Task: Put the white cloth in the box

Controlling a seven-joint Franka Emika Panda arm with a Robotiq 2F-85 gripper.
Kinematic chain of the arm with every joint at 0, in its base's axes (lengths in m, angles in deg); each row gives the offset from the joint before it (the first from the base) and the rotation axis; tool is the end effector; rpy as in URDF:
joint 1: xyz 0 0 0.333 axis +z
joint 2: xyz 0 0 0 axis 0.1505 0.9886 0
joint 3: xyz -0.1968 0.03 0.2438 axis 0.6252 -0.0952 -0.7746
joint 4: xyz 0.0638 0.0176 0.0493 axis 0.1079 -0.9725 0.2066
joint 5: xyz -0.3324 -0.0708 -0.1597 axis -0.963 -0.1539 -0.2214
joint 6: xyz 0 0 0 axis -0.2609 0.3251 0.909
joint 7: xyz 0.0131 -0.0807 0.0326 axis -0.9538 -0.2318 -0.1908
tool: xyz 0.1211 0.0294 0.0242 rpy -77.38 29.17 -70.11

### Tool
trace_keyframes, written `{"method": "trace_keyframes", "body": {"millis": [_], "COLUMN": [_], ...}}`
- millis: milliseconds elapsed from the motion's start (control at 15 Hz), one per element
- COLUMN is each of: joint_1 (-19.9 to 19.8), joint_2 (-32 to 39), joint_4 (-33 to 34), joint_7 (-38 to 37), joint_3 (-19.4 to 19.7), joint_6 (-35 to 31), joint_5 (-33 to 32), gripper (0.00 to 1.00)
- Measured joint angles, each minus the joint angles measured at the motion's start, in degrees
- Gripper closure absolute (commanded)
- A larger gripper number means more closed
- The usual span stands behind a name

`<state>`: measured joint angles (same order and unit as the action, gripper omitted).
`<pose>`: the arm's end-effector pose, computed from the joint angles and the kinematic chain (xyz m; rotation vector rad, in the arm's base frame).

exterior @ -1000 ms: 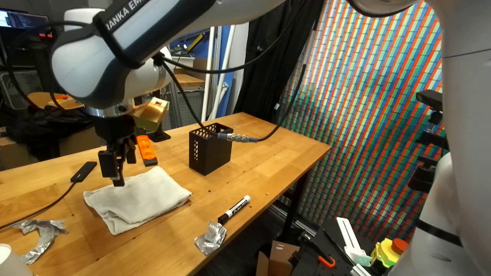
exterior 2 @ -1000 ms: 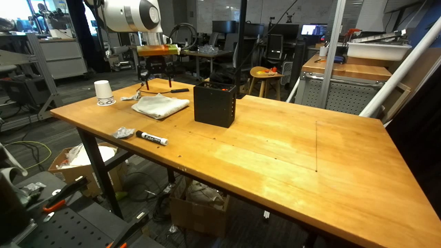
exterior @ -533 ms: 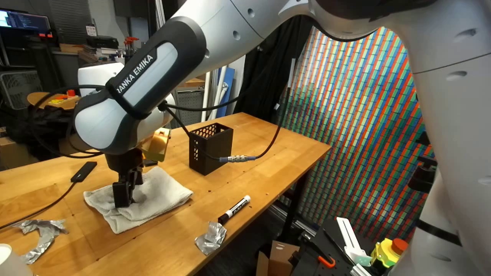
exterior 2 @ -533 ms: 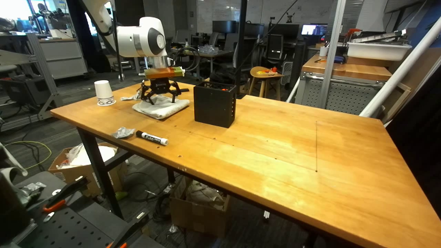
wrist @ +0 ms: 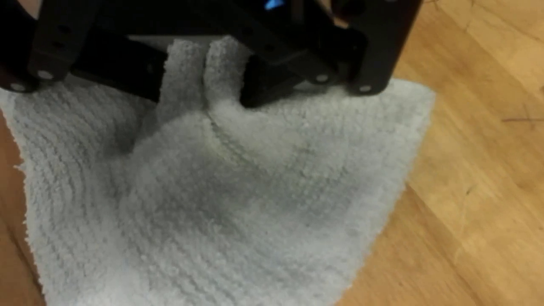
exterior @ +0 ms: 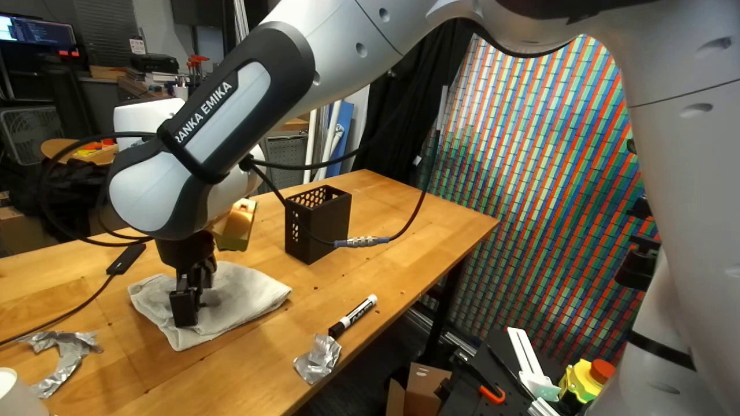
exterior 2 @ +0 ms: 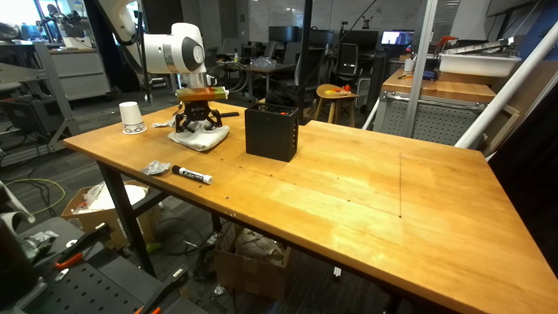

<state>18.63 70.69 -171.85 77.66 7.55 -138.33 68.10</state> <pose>0.5826 0.2159 0.2147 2.7413 1.4246 -0.0948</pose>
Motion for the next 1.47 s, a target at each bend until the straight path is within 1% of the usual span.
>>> {"method": "trace_keyframes", "body": {"millis": [67,133,333,400,667,800,1067,1267,1467], "joint_1": [-0.1,-0.3,-1.5,-2.2,-5.8,-7.5,-10.4,-12.0,-12.5], "joint_2": [-1.0,-2.1,-6.9,-8.9,-17.4,-21.2,-26.4,-27.2,-26.3], "joint_4": [-1.1,-2.3,-6.2,-7.5,-10.9,-11.1,-9.6,-7.3,-6.0], "joint_7": [-0.4,-0.8,-1.8,-1.9,-1.8,-1.8,-0.6,2.1,2.7], "joint_3": [-0.1,-0.1,0.0,0.1,1.6,3.3,6.9,9.1,10.5], "joint_6": [-0.4,-0.6,-0.7,-0.7,-0.4,1.1,5.6,8.5,8.4], "joint_5": [0.6,1.2,2.6,2.8,3.2,3.7,7.6,11.3,10.7], "gripper": [0.95,0.98,0.96,1.00,1.00,1.00,1.00,1.00,1.00]}}
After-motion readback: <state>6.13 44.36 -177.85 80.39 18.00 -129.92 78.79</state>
